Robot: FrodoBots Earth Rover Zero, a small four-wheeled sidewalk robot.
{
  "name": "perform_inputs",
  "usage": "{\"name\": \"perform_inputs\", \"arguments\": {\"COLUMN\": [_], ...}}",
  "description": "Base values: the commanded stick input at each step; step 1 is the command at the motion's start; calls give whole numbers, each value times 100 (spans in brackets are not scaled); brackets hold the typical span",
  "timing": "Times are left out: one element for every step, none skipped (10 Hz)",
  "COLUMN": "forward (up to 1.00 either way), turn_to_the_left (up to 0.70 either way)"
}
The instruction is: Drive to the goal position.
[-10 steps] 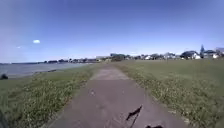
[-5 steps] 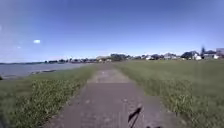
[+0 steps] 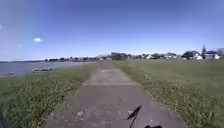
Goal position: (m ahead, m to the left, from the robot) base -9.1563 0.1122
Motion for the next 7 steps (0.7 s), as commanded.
{"name": "perform_inputs", "arguments": {"forward": [70, 70, 70, 70, 70, 70, 70], "turn_to_the_left": [39, 28, 4, 4, 4, 4, 4]}}
